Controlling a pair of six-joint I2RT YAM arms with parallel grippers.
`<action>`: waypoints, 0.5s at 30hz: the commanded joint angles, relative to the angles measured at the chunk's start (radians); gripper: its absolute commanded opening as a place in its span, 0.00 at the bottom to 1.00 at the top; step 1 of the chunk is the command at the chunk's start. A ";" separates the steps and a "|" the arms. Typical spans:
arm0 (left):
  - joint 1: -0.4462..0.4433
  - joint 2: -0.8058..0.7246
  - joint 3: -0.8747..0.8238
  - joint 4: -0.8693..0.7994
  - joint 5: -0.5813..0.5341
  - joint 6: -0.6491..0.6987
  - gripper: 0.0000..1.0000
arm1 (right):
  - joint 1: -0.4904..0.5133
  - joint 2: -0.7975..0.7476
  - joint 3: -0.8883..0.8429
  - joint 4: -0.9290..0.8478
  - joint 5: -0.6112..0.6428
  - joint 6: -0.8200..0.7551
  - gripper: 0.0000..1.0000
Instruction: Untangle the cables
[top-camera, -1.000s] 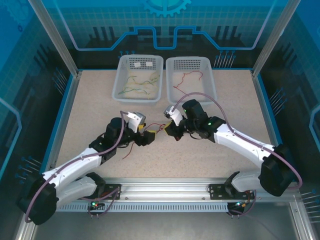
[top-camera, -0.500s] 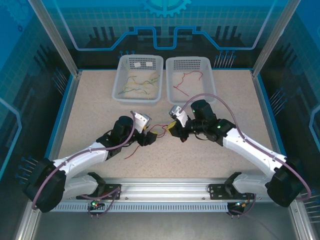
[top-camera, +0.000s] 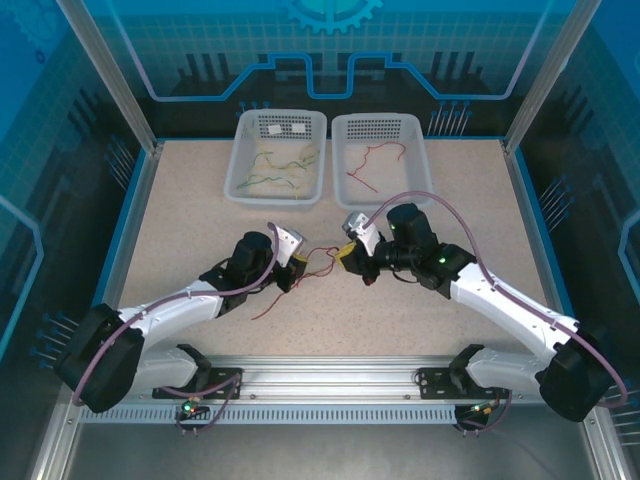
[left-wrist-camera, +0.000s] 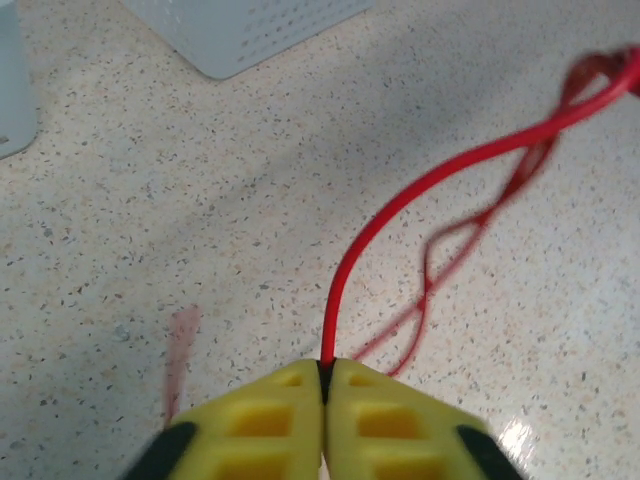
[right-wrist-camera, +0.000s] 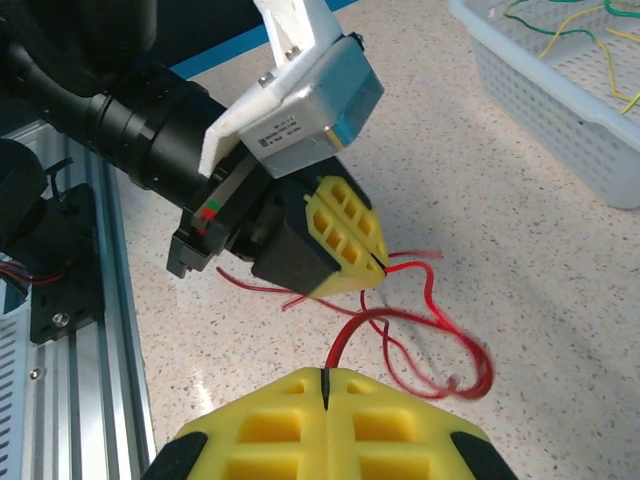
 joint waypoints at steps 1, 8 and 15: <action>-0.008 -0.014 0.032 0.000 -0.013 0.013 0.00 | -0.015 -0.017 -0.017 0.040 0.065 0.019 0.00; -0.008 -0.047 0.031 -0.006 -0.048 0.004 0.00 | -0.032 -0.033 -0.033 0.078 0.154 0.062 0.00; -0.006 -0.090 0.013 0.006 -0.199 -0.035 0.00 | -0.046 -0.065 -0.064 0.105 0.308 0.084 0.00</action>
